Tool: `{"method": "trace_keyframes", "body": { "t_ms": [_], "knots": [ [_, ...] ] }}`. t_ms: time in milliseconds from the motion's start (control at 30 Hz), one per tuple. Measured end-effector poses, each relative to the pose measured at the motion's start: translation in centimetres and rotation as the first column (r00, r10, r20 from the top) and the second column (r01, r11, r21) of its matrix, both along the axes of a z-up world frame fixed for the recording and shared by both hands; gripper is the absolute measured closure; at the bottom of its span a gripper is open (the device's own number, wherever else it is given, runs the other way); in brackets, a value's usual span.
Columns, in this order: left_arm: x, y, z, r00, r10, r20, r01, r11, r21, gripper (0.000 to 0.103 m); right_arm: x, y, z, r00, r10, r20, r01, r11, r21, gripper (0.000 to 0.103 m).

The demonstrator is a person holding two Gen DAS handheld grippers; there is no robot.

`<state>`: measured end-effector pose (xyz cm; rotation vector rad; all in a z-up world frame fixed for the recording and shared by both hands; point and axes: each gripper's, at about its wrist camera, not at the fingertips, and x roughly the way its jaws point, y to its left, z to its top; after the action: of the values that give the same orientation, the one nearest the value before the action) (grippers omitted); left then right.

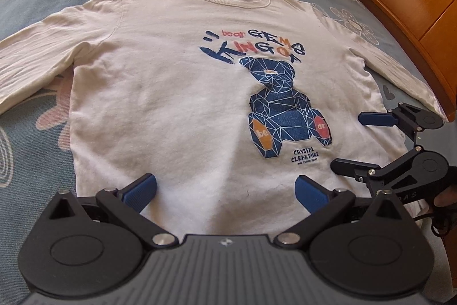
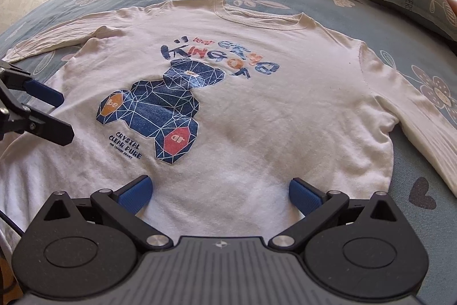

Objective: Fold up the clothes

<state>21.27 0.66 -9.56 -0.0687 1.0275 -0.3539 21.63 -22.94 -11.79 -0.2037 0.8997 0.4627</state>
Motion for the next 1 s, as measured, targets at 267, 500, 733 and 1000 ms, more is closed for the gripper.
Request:
{"method": "trace_keyframes", "body": {
  "t_ms": [267,500,733,1000],
  "knots": [
    [-7.7,-1.3,2.7,0.994,0.048,0.101,-0.042,0.997,-0.063,0.001,-5.9,-0.8,2.8,0.993,-0.104,0.05,0.104,0.995,0.006,0.0],
    [-9.1,-0.9,1.9,0.992,0.108,0.068,-0.092,0.973,-0.212,0.001,-10.5,-1.4,2.1,0.99,-0.13,0.054,0.13,0.991,0.012,0.0],
    [-12.2,-0.1,-0.9,0.987,0.14,0.078,-0.117,0.963,-0.243,0.001,-11.8,-2.1,-0.6,0.982,-0.167,0.082,0.163,0.985,0.058,0.0],
    [-13.6,0.2,0.3,0.991,0.102,0.088,-0.08,0.97,-0.229,0.001,-12.9,-2.5,-1.1,0.97,-0.184,0.157,0.17,0.98,0.099,0.0]
  ]
}}
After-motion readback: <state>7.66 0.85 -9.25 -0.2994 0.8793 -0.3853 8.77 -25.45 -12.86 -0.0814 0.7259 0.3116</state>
